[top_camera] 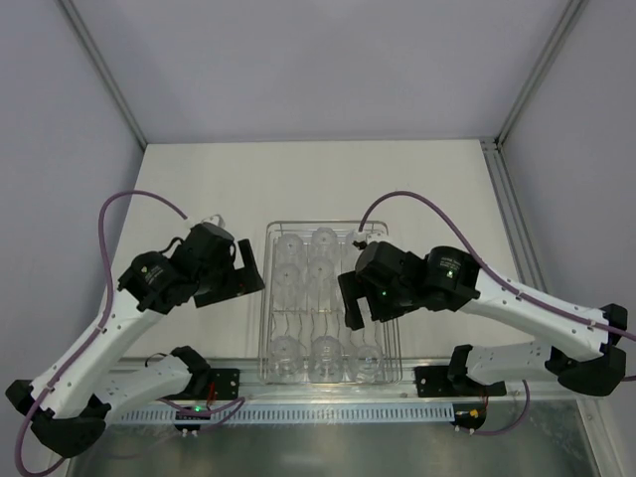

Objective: Unload the cups from the dish rack

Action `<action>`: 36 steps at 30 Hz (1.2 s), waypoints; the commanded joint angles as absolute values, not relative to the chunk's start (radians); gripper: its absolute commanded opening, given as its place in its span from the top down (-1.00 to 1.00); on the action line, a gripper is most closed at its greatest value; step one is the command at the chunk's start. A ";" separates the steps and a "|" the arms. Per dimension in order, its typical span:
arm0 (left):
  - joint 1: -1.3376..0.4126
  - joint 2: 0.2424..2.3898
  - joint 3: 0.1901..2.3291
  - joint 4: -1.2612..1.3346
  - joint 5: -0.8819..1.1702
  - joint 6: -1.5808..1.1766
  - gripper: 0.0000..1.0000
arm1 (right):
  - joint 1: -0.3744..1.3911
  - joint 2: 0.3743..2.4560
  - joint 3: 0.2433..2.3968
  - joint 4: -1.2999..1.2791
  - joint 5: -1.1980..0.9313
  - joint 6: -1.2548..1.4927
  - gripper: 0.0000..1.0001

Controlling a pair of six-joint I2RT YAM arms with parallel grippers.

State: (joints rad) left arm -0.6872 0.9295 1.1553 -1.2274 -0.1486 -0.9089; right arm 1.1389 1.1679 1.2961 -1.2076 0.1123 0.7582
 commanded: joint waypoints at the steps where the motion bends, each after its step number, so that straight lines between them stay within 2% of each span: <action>1: -0.690 0.911 1.144 -1.190 -0.129 -0.913 -0.99 | 1.164 1.180 1.278 -1.180 0.117 0.787 -0.99; 8: -0.689 0.885 1.131 -1.210 -0.163 -0.923 -1.00 | 1.206 1.209 1.134 -1.138 0.117 0.816 -0.99; 30: -0.690 0.850 1.081 -1.218 -0.181 -0.960 -0.99 | 1.307 1.312 0.989 -1.012 0.054 0.790 -0.98; 35: -0.690 0.838 1.072 -1.212 -0.181 -0.969 -0.99 | 1.308 1.328 0.954 -0.991 0.064 0.798 -0.60; 36: -0.690 0.835 1.068 -1.212 -0.181 -0.973 -1.00 | 1.308 1.331 0.950 -0.985 0.066 0.798 -0.48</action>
